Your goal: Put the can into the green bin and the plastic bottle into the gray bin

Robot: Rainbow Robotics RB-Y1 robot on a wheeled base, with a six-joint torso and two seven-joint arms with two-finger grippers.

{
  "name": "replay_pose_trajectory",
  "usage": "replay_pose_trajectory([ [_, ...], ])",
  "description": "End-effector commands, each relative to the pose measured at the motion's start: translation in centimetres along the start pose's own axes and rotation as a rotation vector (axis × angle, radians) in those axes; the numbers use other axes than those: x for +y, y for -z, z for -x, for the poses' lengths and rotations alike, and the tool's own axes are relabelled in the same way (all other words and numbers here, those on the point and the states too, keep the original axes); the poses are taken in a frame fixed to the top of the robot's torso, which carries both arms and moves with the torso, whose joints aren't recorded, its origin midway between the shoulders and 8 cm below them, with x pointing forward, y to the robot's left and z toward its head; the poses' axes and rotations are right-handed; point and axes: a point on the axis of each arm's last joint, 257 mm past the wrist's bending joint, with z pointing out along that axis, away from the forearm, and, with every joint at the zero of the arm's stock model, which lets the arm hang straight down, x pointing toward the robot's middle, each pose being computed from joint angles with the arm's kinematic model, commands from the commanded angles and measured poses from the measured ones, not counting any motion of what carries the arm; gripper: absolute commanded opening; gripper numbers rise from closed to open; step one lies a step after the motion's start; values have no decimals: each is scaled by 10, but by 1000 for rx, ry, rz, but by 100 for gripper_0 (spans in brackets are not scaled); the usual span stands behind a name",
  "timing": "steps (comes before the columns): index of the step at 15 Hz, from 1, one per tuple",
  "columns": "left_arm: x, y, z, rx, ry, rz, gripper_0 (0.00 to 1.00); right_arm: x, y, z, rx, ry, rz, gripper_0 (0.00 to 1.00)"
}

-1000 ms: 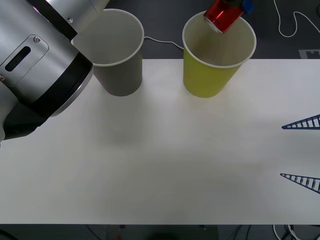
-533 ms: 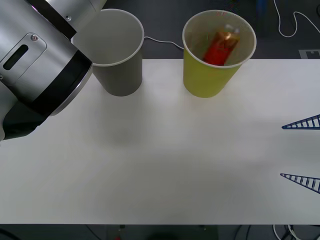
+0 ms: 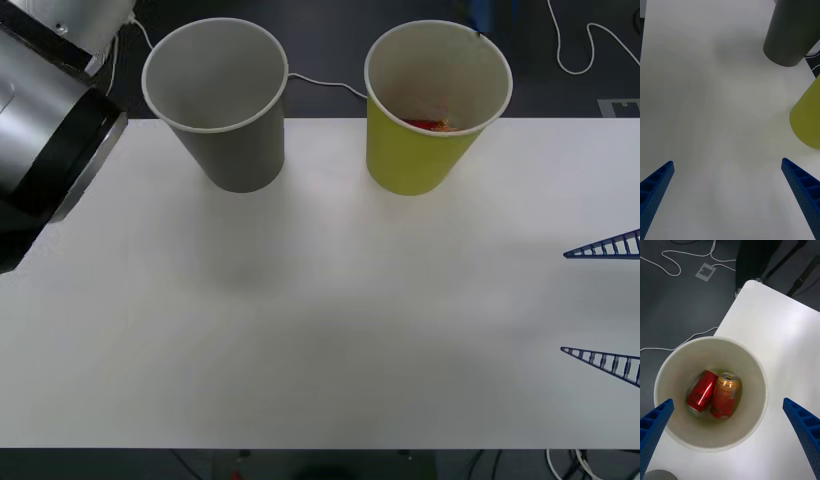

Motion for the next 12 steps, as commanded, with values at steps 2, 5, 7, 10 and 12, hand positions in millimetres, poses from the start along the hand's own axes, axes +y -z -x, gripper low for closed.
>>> replay_pose_trajectory([
  [2, 16, 29, -50, -22, -57, -31, 100, 0, 0, 0, 0, 0, 0, 100],
  [5, 23, 60, -94, -49, -60, -83, 100, 0, 0, 0, 0, 0, 0, 100],
  [7, 27, 81, -122, -44, -80, -84, 100, 0, 0, 0, 0, 0, 0, 100],
  [10, 34, 106, -162, -50, -125, -86, 100, 0, 0, 0, 0, 0, 0, 100],
  [12, 40, 119, -196, -57, -174, -80, 100, 0, 0, 0, 0, 0, 0, 100],
])
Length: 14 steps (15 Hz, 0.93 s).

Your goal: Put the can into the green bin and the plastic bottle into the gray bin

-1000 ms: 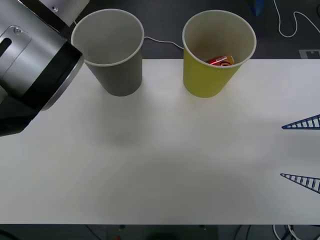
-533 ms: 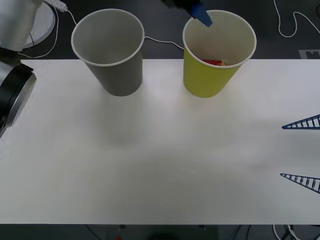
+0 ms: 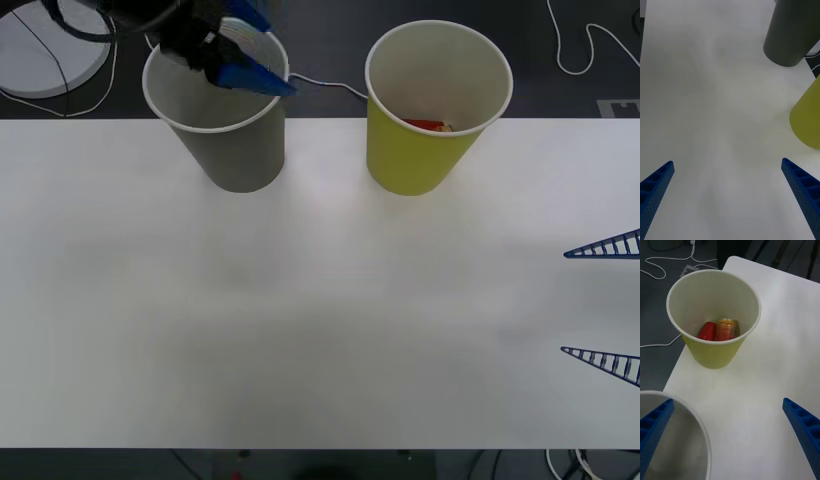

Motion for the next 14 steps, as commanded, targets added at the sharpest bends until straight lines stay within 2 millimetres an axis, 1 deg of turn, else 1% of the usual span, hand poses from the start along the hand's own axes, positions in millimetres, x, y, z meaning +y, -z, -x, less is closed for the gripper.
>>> replay_pose_trajectory([
  [1, -1, 18, -46, 8, -83, 14, 100, 0, 0, 0, 0, 0, 0, 100],
  [4, -7, 31, -88, 22, -146, 32, 100, 0, 0, 0, 0, 0, 0, 100],
  [9, -24, 43, -157, 67, -245, 13, 100, 0, 0, 0, 0, 0, 0, 100],
  [14, -41, 60, -212, 55, -285, 2, 100, 0, 0, 0, 0, 0, 0, 100],
])
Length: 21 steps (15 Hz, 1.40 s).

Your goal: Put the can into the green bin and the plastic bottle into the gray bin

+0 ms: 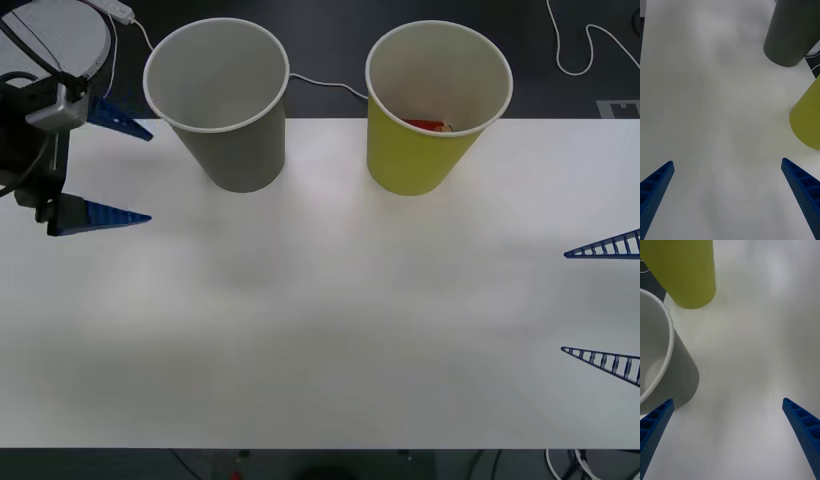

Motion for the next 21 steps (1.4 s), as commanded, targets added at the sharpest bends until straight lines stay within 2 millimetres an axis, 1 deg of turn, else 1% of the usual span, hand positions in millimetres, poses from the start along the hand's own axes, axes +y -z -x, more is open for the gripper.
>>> replay_pose_trajectory([
  [1, -16, 9, -23, -9, -22, -2, 100, 0, 0, 0, 0, 0, 0, 100],
  [4, -34, 22, -48, 8, -68, -3, 100, 0, 0, 0, 0, 0, 0, 100],
  [6, -42, 32, -62, 29, -98, -4, 100, 0, 0, 0, 0, 0, 0, 100],
  [12, -59, 45, -77, 55, -109, -42, 100, 0, 0, 0, 0, 0, 0, 100],
  [14, -56, 50, -78, 59, -118, -31, 100, 0, 0, 0, 0, 0, 0, 100],
  [15, -57, 54, -81, 62, -113, -23, 100, 0, 0, 0, 0, 0, 0, 100],
  [21, -71, 52, -90, 61, -158, -45, 100, 0, 0, 0, 0, 0, 0, 100],
])
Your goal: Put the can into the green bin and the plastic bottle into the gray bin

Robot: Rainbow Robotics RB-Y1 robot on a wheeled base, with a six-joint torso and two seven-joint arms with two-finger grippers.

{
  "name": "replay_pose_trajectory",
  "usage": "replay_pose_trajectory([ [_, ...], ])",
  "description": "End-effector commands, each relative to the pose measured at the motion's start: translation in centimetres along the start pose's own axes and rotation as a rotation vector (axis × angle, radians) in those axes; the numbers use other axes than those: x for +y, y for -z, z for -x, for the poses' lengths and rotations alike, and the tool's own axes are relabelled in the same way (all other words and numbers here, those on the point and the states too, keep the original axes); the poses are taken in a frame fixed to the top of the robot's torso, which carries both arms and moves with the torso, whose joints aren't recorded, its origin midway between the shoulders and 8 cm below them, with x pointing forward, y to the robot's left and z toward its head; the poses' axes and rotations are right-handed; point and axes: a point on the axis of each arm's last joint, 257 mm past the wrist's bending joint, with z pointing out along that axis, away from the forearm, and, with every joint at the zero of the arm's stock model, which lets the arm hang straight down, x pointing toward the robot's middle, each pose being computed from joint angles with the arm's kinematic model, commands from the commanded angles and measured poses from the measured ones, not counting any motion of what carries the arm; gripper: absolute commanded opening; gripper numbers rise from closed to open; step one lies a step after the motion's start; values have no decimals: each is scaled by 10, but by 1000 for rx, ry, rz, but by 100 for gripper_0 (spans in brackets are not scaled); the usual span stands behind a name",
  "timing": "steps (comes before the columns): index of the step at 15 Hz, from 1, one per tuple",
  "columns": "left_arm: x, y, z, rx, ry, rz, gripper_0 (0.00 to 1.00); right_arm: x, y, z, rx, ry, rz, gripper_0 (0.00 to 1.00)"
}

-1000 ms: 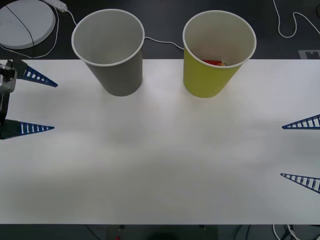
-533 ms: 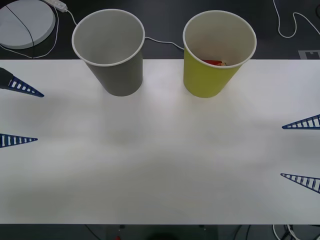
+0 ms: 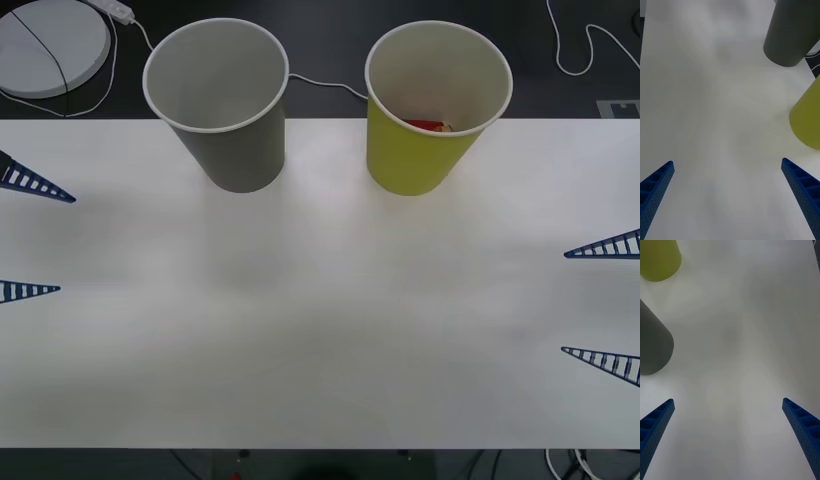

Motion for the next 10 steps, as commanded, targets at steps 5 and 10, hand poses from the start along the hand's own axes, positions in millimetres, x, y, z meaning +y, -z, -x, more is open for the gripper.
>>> replay_pose_trajectory([
  [5, -8, -2, -2, -11, 1, -11, 100, 0, 0, 0, 0, 0, 0, 100],
  [10, -9, -2, -2, -12, 2, -11, 100, 0, 0, 0, 0, 0, 0, 100],
])
